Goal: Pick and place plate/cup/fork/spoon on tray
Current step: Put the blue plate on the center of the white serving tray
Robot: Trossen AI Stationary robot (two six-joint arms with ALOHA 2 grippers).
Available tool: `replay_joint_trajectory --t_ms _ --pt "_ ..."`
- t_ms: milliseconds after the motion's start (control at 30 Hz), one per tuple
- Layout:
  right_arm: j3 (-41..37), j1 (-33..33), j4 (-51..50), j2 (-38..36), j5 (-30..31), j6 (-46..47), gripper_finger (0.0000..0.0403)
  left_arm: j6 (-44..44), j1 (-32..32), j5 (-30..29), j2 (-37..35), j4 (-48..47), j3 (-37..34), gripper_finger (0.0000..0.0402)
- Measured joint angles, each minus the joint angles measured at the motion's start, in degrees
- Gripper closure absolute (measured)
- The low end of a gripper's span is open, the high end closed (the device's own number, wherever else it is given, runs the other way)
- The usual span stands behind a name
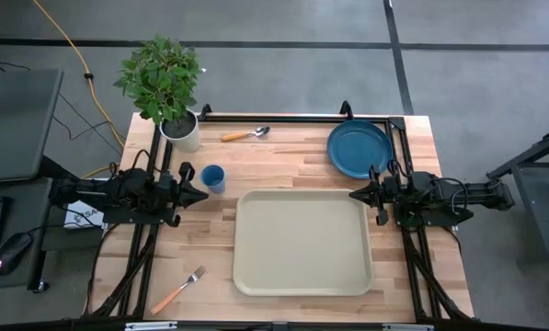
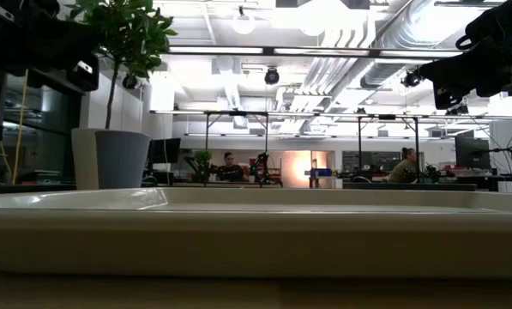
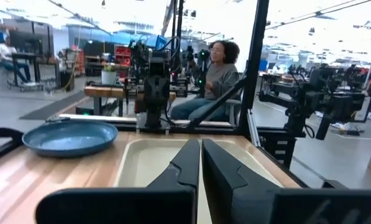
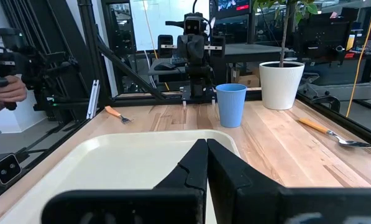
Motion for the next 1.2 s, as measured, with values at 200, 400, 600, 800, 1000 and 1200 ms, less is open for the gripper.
replay_joint_trajectory --t_ms 200,400,600,800,1000,1200 --pt "0.0 0.0 0.0 0.0 0.0 0.0 0.0403 0.9 0.0 0.0 0.0 0.4 0.0 0.0401" --pt "0.0 0.0 0.0 0.0 0.0 0.0 0.0403 -2.4 0.0 0.0 0.0 0.3 0.0 0.0401" --pt "0.0 0.0 0.0 0.0 0.0 0.0 0.0403 -1.9 0.0 0.0 0.0 0.2 0.0 0.0401" --pt "0.0 0.0 0.0 0.0 0.0 0.0 0.0403 -0.7 0.0 -0.6 0.0 0.6 0.0 0.0401" --pt "0.0 0.0 0.0 0.0 0.0 0.0 0.0403 -2.4 0.0 -3.1 0.0 0.7 0.0 0.0401" --pt "0.0 0.0 0.0 0.0 0.0 0.0 0.0403 -5.0 0.0 -3.2 0.2 5.6 0.0 0.0401"
